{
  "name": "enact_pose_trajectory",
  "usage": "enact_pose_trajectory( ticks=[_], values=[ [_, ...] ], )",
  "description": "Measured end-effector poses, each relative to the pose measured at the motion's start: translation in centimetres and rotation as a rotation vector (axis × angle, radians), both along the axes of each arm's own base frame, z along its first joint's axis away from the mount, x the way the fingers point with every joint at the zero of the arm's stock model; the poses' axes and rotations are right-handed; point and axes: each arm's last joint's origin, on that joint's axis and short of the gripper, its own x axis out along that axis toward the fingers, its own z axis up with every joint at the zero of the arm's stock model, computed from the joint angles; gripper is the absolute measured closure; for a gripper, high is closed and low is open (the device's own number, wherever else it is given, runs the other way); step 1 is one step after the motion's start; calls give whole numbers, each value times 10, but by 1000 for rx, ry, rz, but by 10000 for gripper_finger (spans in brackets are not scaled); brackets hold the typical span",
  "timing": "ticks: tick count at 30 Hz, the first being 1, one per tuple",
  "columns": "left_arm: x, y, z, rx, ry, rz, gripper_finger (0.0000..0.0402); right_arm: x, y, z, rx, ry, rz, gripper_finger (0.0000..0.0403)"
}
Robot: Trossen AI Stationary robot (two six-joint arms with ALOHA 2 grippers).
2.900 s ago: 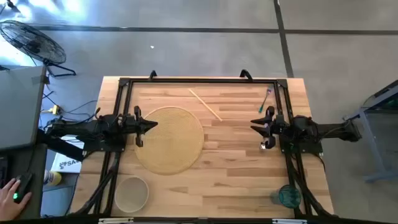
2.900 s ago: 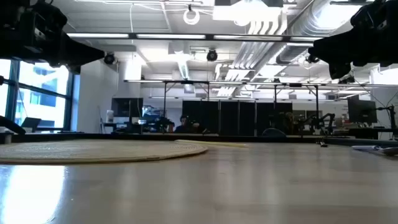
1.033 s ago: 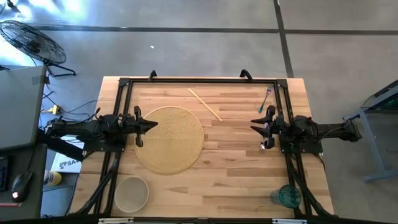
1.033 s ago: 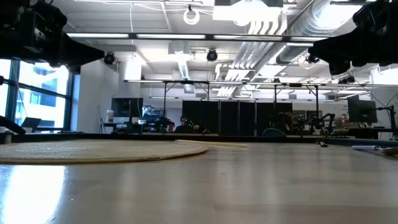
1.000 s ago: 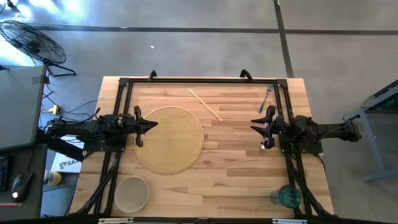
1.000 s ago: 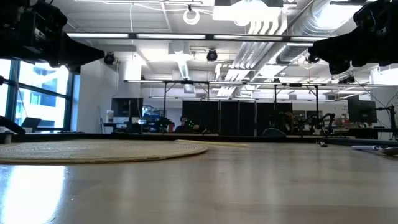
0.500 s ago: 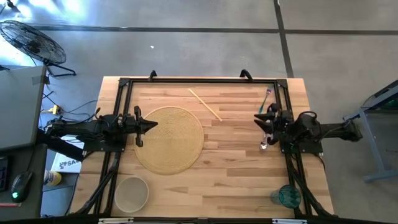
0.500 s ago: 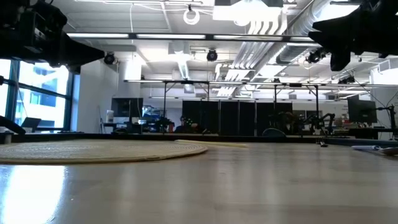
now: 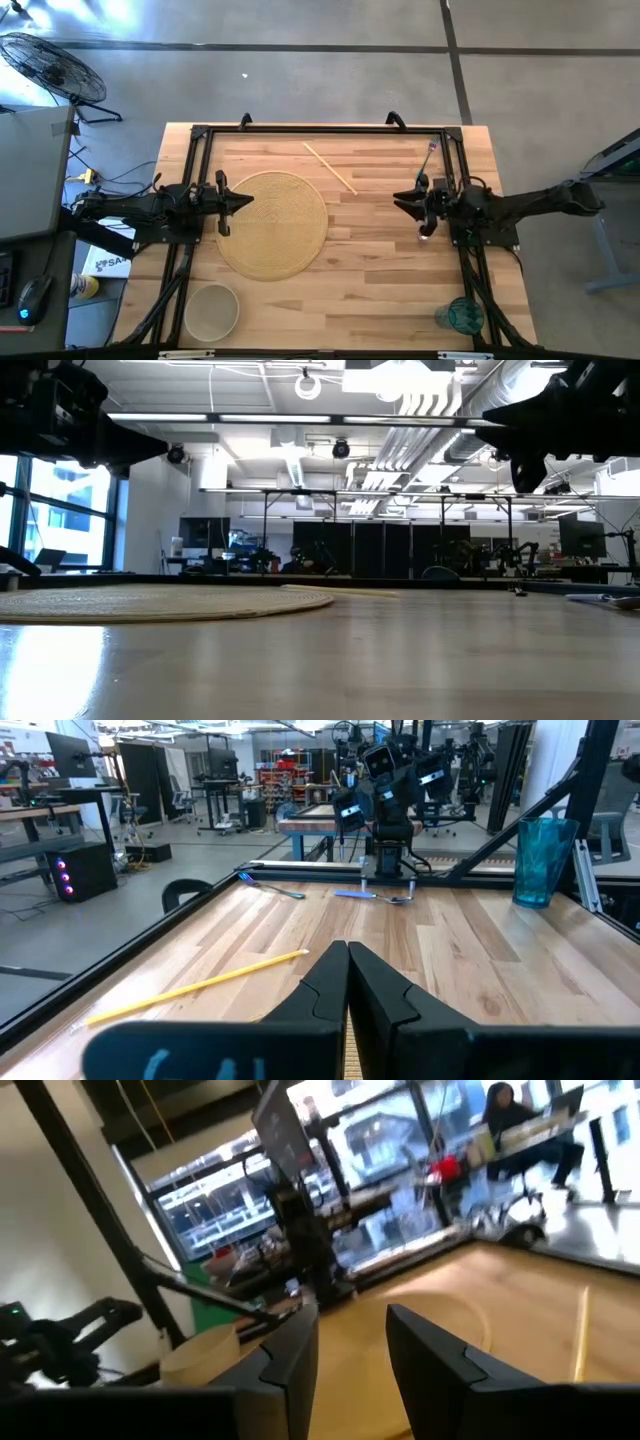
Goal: Pick & Place Utensil
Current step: Put the white bowl on the middle of the yellow mat
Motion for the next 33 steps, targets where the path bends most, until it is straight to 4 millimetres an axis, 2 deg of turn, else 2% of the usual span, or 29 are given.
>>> enact_pose_trajectory(
  ticks=[8, 12, 18, 22, 28, 33],
  values=[
    [0, 0, 0, 0, 0, 0, 401, 7, -1, 2, 62, -49, -42, 288],
    [0, 0, 0, 0, 0, 0, 401, 5, -5, 8, 25, -109, -197, 288],
    [0, 0, 0, 0, 0, 0, 401, 3, -11, 4, 103, -83, -420, 288],
    [0, 0, 0, 0, 0, 0, 401, 4, -13, 0, 152, -67, -473, 288],
    [0, 0, 0, 0, 0, 0, 401, 12, -13, -6, 20, 89, -491, 288],
    [0, 0, 0, 0, 0, 0, 401, 38, -9, 7, -128, 362, -396, 288]
  ],
)
